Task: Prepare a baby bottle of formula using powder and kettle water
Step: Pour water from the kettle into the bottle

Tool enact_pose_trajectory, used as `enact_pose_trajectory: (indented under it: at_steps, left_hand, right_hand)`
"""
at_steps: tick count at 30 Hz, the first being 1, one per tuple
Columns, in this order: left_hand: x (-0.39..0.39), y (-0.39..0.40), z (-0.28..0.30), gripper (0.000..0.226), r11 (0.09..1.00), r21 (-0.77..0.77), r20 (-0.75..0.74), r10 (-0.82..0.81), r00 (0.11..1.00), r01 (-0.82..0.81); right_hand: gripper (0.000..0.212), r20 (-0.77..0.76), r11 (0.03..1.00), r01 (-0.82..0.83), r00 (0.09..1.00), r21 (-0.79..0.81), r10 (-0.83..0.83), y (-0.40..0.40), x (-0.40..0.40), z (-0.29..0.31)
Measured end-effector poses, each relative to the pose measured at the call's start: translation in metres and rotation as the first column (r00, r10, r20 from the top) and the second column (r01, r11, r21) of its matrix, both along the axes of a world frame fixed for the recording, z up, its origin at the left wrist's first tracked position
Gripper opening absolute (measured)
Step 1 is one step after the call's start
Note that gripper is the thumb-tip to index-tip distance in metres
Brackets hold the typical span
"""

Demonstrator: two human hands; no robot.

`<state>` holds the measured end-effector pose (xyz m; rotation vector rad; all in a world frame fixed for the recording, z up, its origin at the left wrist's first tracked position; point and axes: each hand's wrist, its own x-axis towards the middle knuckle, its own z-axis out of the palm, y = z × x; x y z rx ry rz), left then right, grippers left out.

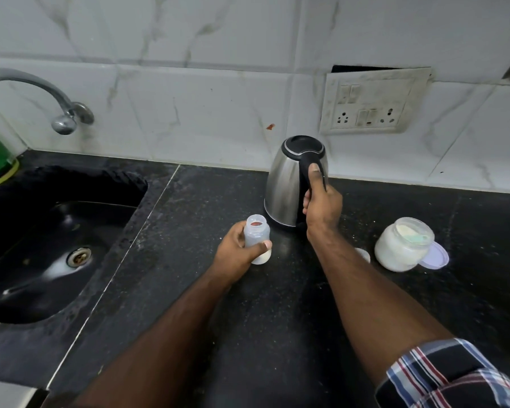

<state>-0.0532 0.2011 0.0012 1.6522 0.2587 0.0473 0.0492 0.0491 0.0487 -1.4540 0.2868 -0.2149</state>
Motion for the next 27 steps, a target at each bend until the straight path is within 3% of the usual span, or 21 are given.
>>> enact_pose_trajectory:
  at_steps: [7, 15, 22, 27]
  left_hand:
    - [-0.008, 0.007, 0.002, 0.047, 0.999, 0.005, 0.009, -0.038, 0.999, 0.038]
    - [-0.035, 0.023, -0.003, 0.053, 0.998, 0.01, -0.012, -0.066, 0.998, 0.066]
    - [-0.052, 0.014, -0.005, 0.069, 0.998, -0.033, -0.014, -0.054, 0.998, 0.053]
    - [-0.055, 0.006, -0.009, 0.065, 0.995, -0.03, -0.019, -0.098, 0.995, 0.097]
  right_hand:
    - [0.071, 0.019, 0.995, 0.081, 0.997, -0.051, -0.08, -0.012, -0.044, -0.003]
    - [0.058, 0.054, 0.99, 0.091, 0.994, 0.108, -0.097, -0.036, -0.11, 0.004]
    - [0.046, 0.065, 0.994, 0.04, 0.997, 0.099, -0.046, -0.065, -0.161, 0.012]
    - [0.045, 0.075, 0.997, -0.001, 0.997, 0.075, -0.005, -0.086, -0.186, 0.017]
